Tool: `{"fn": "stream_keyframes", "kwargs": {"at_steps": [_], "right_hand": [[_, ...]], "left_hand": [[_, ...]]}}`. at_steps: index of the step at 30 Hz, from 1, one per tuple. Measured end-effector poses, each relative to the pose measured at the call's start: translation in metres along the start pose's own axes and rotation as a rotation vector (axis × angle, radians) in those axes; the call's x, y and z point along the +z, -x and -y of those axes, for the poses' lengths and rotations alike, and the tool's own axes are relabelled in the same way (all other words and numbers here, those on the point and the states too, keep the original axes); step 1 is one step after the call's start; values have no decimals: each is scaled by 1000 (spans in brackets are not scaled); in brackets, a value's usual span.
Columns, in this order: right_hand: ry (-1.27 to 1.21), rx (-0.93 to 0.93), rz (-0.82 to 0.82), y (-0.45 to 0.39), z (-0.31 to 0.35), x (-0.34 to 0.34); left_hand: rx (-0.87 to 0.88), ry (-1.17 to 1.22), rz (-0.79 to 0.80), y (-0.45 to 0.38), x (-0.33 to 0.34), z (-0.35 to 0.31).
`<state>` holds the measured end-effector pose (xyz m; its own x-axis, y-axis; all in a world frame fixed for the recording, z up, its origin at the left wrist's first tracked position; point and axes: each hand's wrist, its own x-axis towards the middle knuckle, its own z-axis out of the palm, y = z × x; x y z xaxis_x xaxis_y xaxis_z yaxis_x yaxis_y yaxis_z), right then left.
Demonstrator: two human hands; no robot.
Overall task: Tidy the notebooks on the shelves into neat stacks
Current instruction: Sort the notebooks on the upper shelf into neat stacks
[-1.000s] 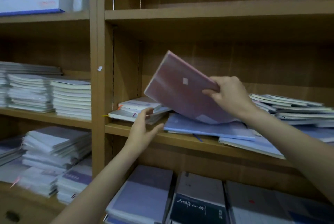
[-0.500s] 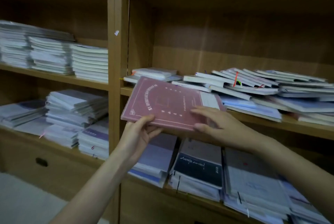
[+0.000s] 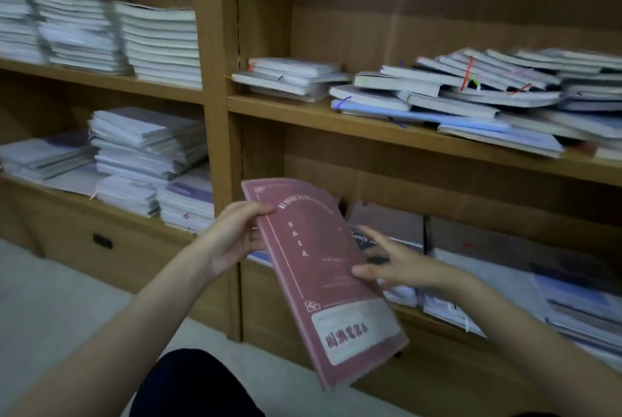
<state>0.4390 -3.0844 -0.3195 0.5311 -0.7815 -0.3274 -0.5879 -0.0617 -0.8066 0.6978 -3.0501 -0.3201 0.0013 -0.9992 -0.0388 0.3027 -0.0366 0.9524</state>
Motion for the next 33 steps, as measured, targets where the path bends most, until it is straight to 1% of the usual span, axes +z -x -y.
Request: {"fn": "stream_keyframes", "kwargs": {"at_steps": [1, 3, 4, 6, 8, 11, 13, 14, 16, 17, 18, 19, 21, 23, 25, 27, 28, 29, 31, 33], "right_hand": [[-94, 63, 37, 1, -15, 2], [-324, 136, 4, -1, -43, -3], [-411, 155, -52, -4, -55, -10], [-494, 178, -205, -10, -71, -23], [-525, 189, -334, -13, -81, -29], [-621, 159, -451, -16, -94, -31], [-668, 111, -588, -23, -97, -35], [-686, 105, -666, -29, -98, -38], [-728, 146, -808, -46, -103, -46], [-731, 171, -852, -54, -105, -51], [-712, 192, -852, -62, -108, -56], [-683, 221, -804, -69, -113, -61], [-573, 283, -655, -78, -124, -68], [-366, 326, -577, -80, -132, -69], [-175, 328, -513, -78, -138, -64], [81, 298, -448, -78, -144, -61], [170, 279, -426, -79, -146, -62], [206, 273, -409, -80, -148, -65], [235, 280, -398, -84, -148, -72], [282, 294, -448, -88, -147, -75]], "left_hand": [[-39, -16, -32, -9, 5, 8], [-112, -26, -112, -29, 14, 23], [-152, -19, -154, -40, 17, 31], [-239, 0, -194, -59, 27, 46], [-281, -31, -157, -73, 43, 61], [-273, -87, -27, -86, 67, 73], [-274, -92, 67, -97, 77, 70], [-277, -99, 89, -104, 80, 69], [-285, -157, 67, -118, 81, 73], [-275, -227, 45, -124, 80, 79], [-265, -331, 31, -129, 78, 88], [-256, -457, 29, -131, 75, 97], [-227, -744, 85, -133, 69, 118], [-108, -996, 154, -135, 67, 137], [11, -1140, 181, -135, 69, 148], [97, -1267, 208, -132, 72, 154], [127, -1363, 226, -131, 73, 156], [151, -1481, 237, -131, 73, 158], [129, -1716, 272, -134, 74, 158], [37, -1834, 303, -135, 78, 158]]}}
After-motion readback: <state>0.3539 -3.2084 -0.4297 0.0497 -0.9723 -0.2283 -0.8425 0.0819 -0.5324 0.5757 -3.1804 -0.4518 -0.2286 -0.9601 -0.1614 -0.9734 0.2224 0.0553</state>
